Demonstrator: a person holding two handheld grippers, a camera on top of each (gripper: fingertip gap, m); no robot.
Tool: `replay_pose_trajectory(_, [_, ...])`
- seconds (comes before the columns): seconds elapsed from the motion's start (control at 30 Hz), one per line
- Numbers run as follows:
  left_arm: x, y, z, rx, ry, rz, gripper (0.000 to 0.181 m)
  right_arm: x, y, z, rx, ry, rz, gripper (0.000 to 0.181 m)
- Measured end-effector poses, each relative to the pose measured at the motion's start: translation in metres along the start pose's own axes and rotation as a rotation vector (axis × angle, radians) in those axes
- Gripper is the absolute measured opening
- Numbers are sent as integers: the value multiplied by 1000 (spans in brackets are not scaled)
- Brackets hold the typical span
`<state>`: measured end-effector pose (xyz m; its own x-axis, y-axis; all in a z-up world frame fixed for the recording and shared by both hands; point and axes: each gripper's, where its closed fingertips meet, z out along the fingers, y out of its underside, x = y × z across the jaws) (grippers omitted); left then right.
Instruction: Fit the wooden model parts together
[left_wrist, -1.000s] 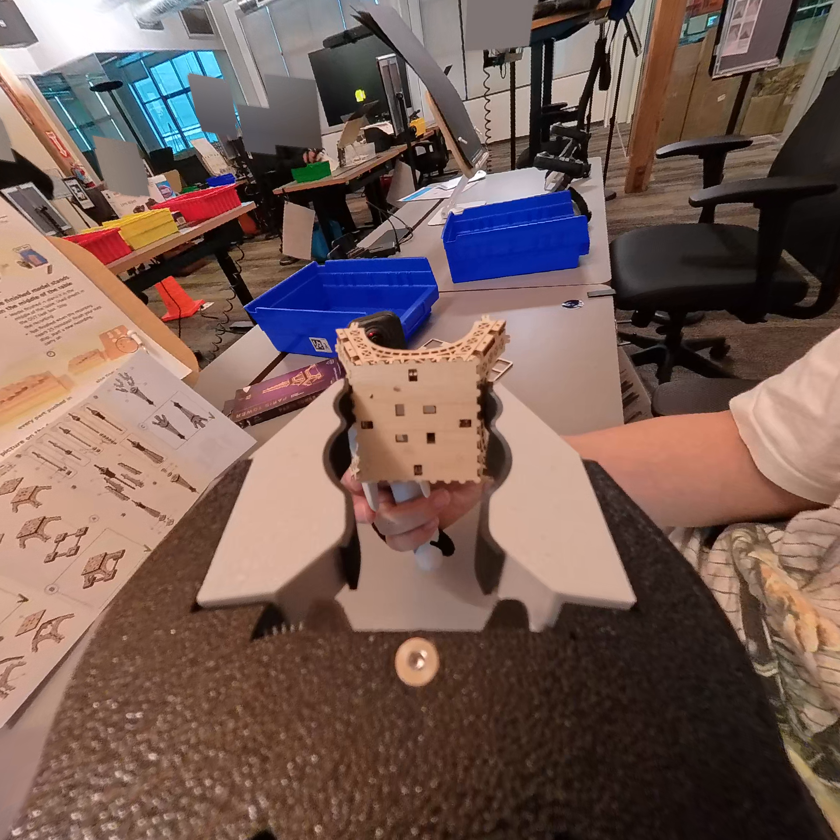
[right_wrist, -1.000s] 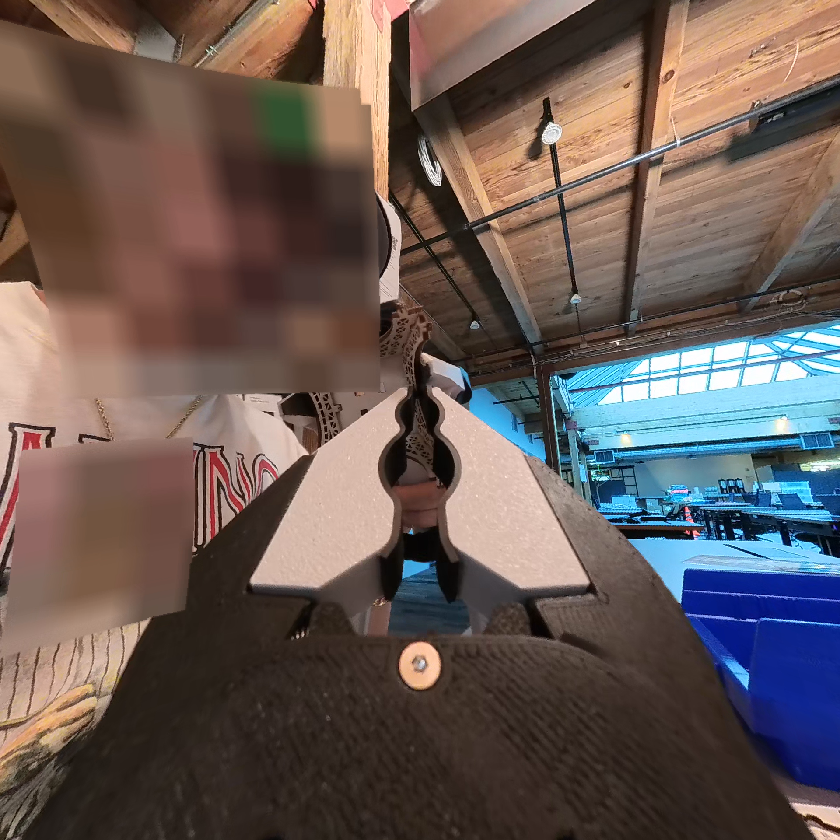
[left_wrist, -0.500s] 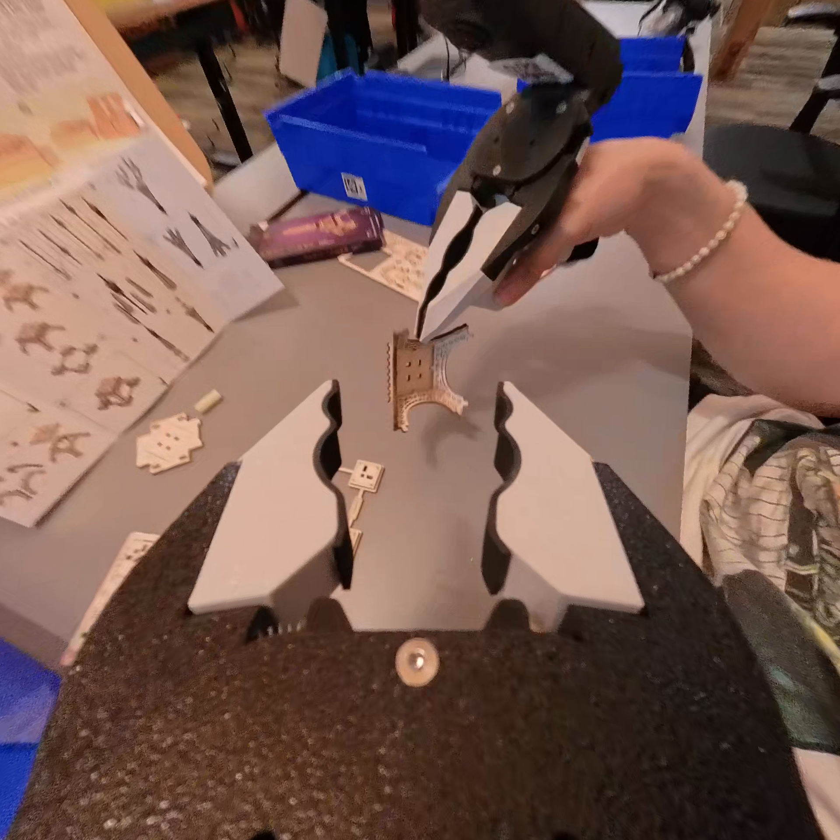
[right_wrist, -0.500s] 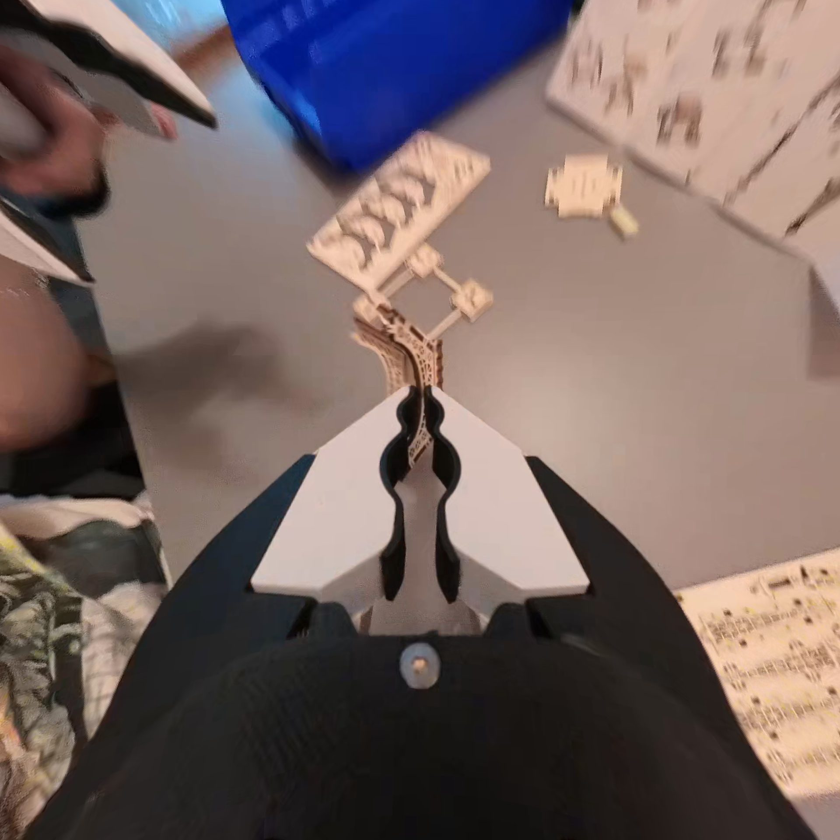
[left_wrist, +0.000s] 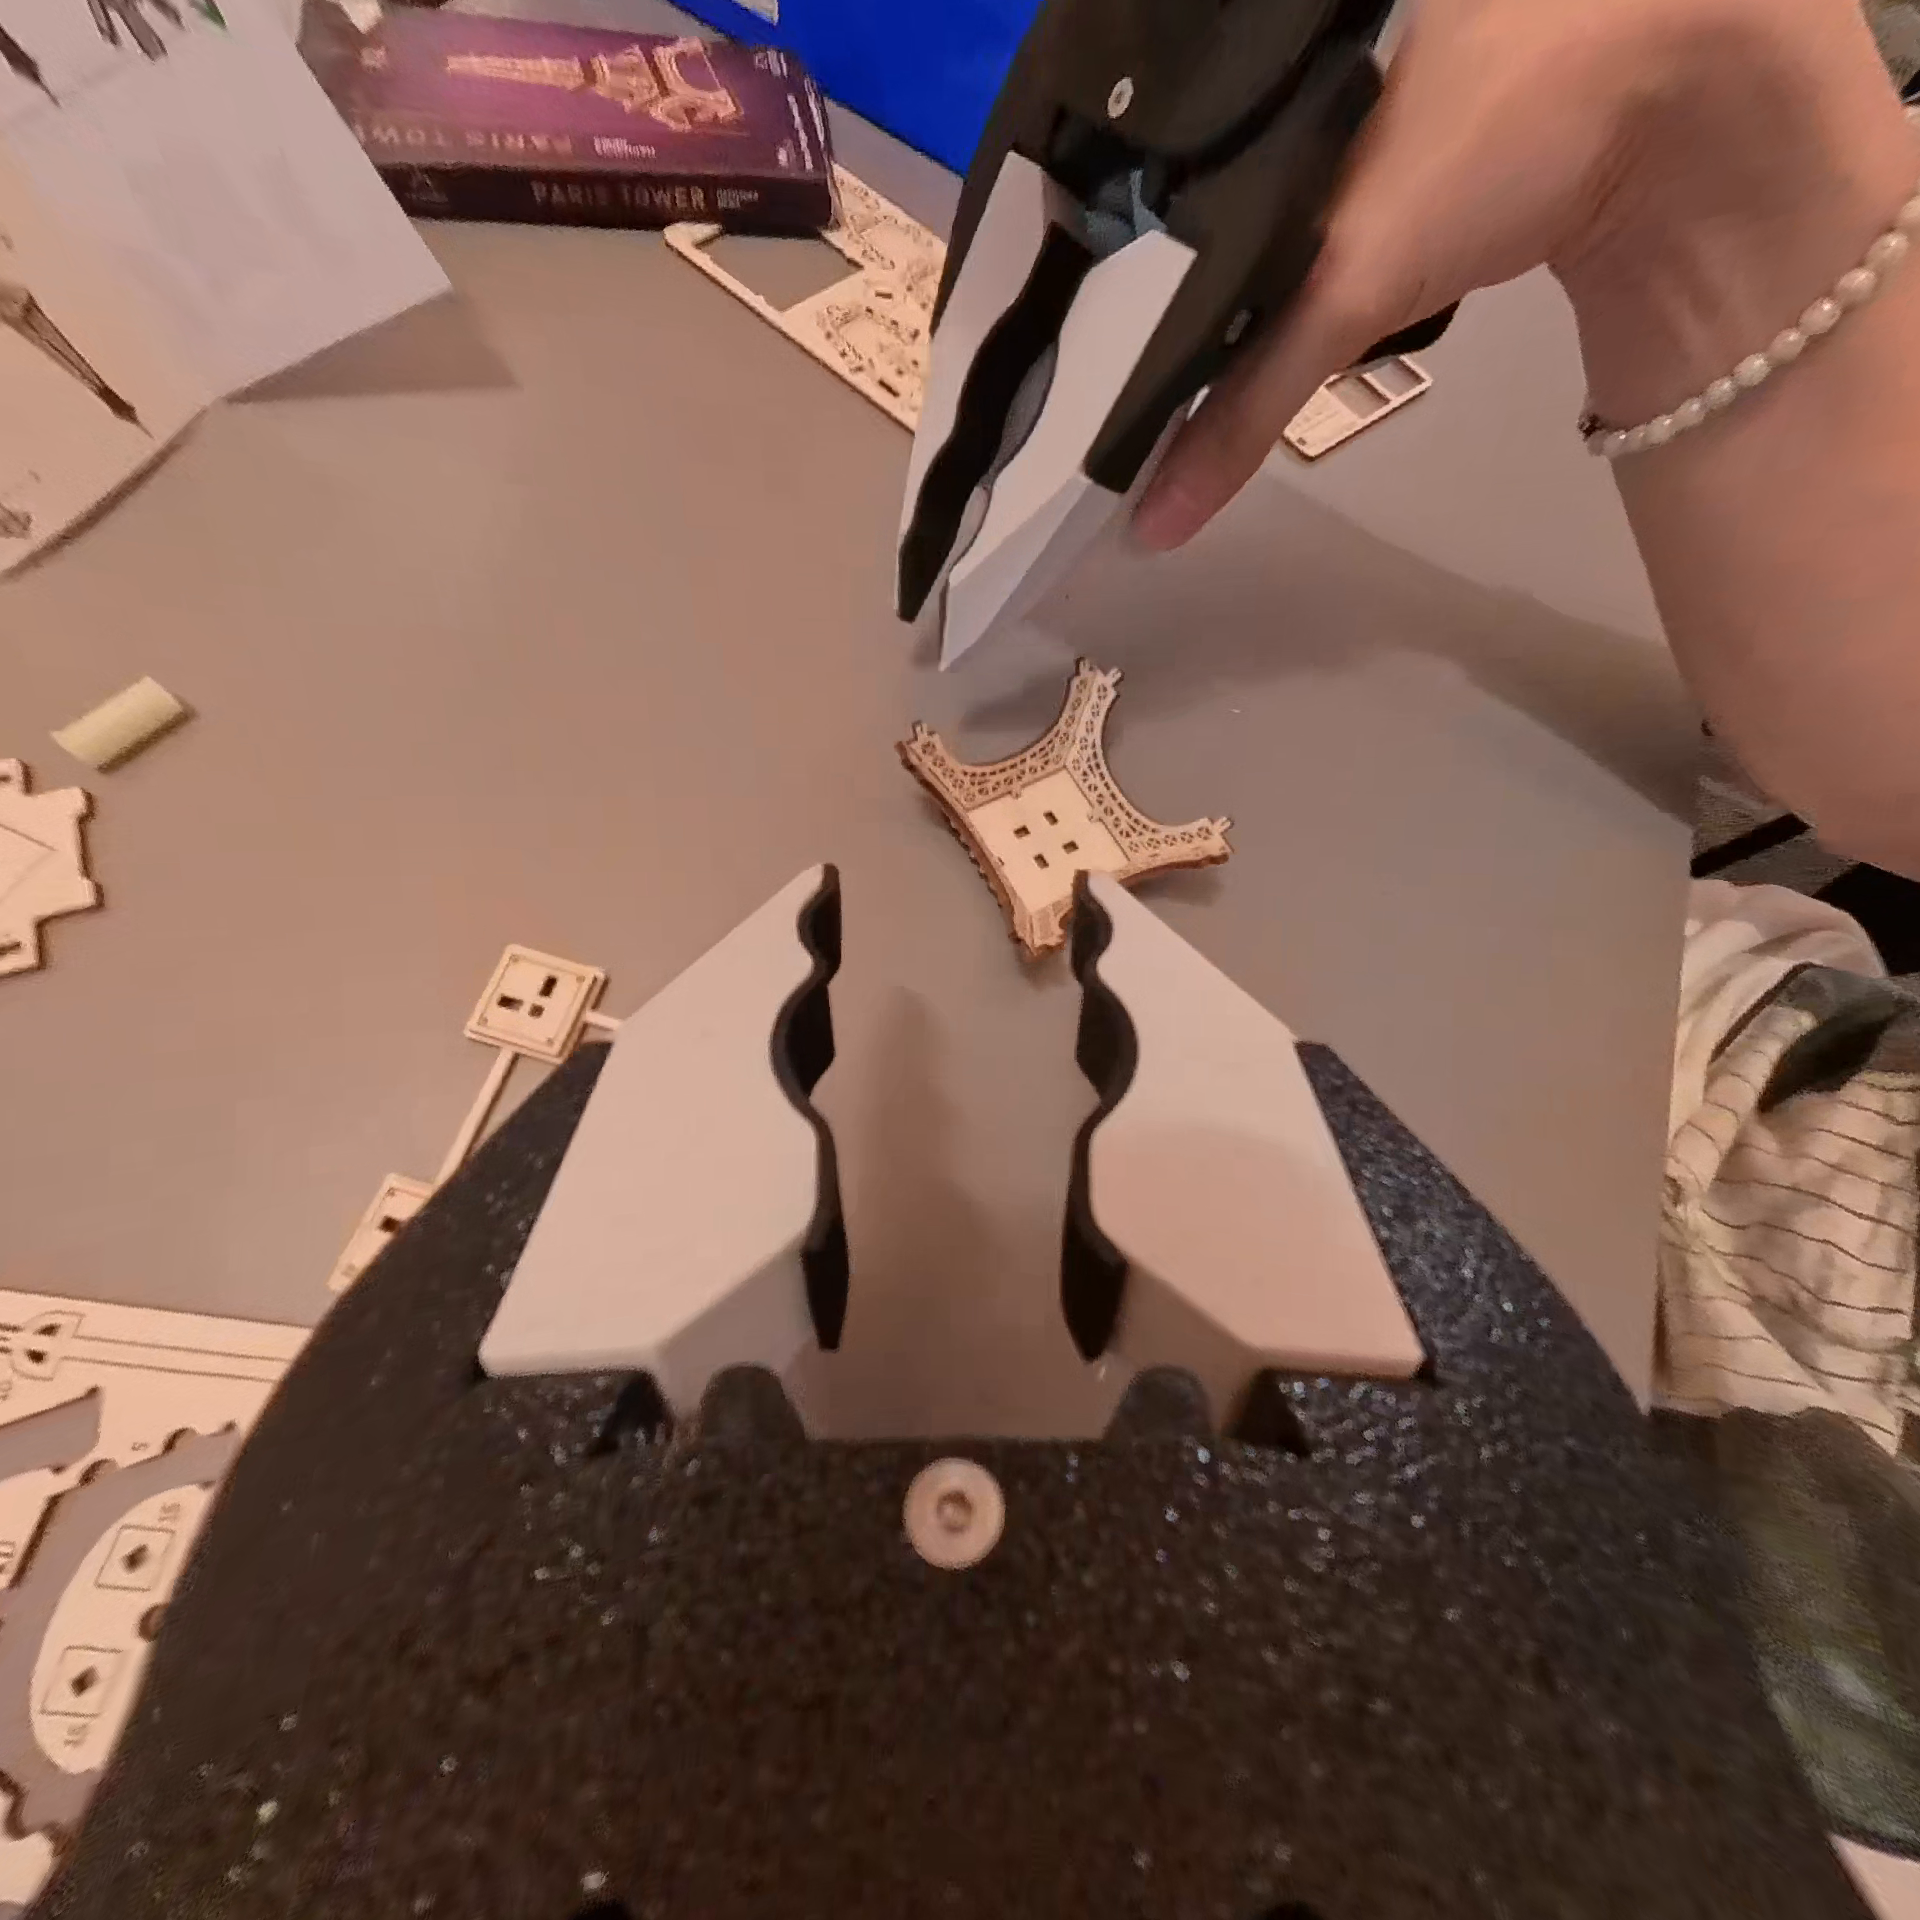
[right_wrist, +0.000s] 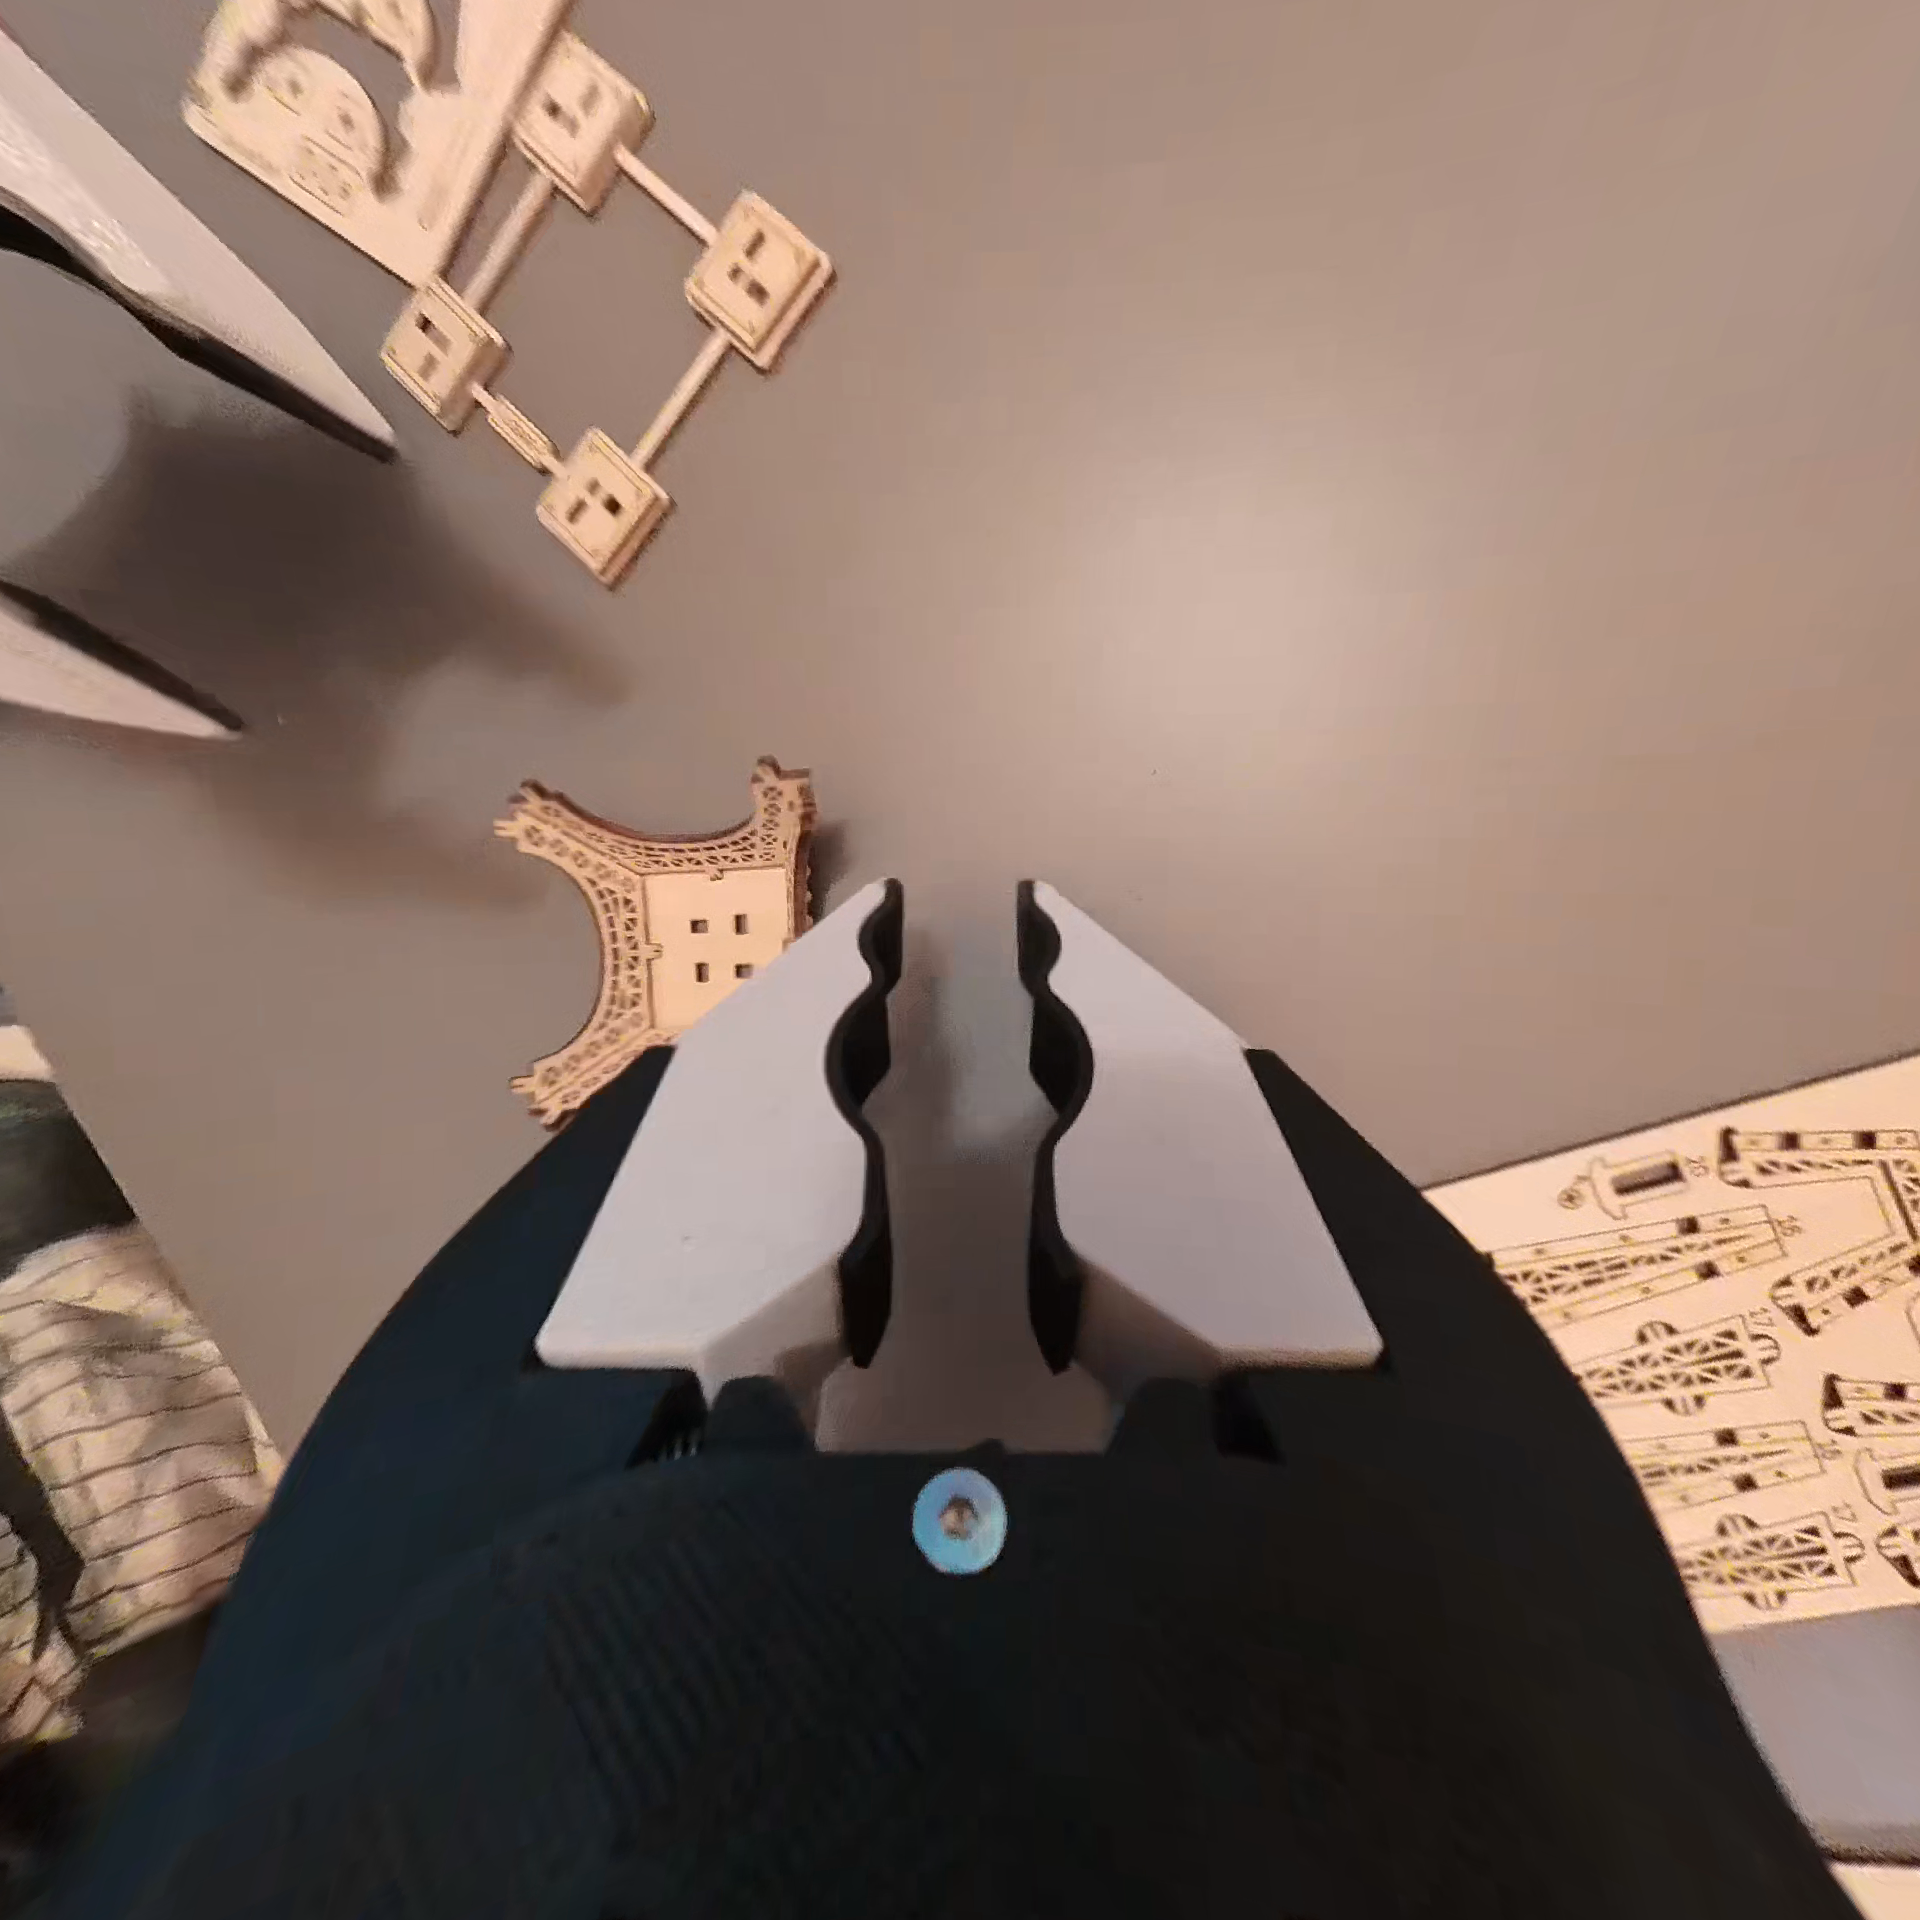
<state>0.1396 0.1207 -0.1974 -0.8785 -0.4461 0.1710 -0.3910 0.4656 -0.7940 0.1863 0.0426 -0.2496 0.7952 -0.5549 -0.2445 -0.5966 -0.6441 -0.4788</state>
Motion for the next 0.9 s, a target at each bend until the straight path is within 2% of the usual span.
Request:
replay_pose_trajectory(0.1, [4, -6, -2, 18, -18, 77, 35, -7, -1, -17, 62, -48, 6, 29])
replay_pose_trajectory(0.17, [11, -6, 1, -5, -4, 135, 31, -4, 7, -27, 76, -20, 1, 36])
replay_pose_trajectory(0.27, [18, -9, 9, -70, 19, 278, 35, 4, 20, -42, 126, 40, 22, 39])
replay_pose_trajectory(0.37, [25, -12, 27, -216, 93, 486, 33, 0, 38, -48, 142, 8, 42, 40])
replay_pose_trajectory(0.43, [28, -15, 42, -308, 172, 624, 25, -4, 49, -49, 142, -17, 56, 40])
replay_pose_trajectory(0.53, [31, -13, 64, -452, 313, 758, 17, -12, 63, -50, 162, -35, 85, 36])
replay_pose_trajectory(0.7, [16, 5, 85, -733, 383, 853, 26, -31, 78, -50, 213, -67, 81, 31])
replay_pose_trajectory(0.9, [13, 19, 94, -885, 448, 828, 2, -51, 80, -44, 252, -130, 64, 25])
